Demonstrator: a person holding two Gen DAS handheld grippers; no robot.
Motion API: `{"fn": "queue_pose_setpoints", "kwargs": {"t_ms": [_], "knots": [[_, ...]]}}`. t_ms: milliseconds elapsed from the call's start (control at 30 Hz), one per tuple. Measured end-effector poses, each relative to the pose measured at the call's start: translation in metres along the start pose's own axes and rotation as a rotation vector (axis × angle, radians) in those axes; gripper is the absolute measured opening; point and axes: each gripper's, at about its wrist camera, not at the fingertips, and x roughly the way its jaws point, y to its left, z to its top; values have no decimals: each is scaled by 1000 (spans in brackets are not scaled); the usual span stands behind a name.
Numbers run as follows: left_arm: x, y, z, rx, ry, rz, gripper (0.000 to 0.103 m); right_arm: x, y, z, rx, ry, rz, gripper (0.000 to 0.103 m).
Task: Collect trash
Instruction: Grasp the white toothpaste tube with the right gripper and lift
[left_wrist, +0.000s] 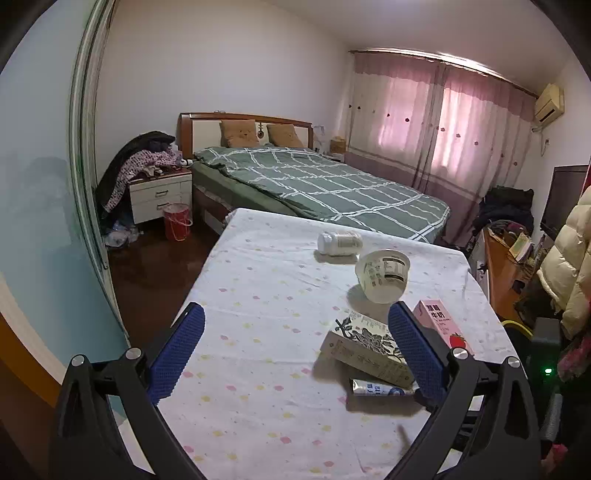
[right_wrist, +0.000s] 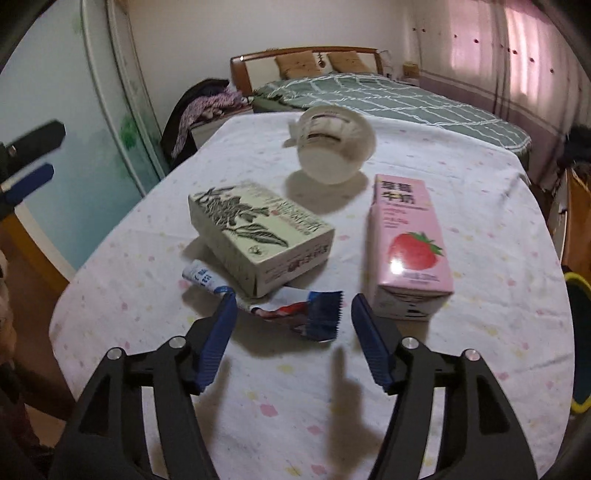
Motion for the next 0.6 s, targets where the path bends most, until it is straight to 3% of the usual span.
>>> {"fn": "queue_pose_setpoints", "kwargs": {"t_ms": [167,333,600], "knots": [[3,-6,-3,-1,11,-12,98,6,6,0,-70,5,-34,72],[3,-9,-3,-7,16,-23,98,18,8,4,-122,28,-14,73],[4,-8,-4,-13,11,-11,98,11,12,-8,-128,43,43,51]]}}
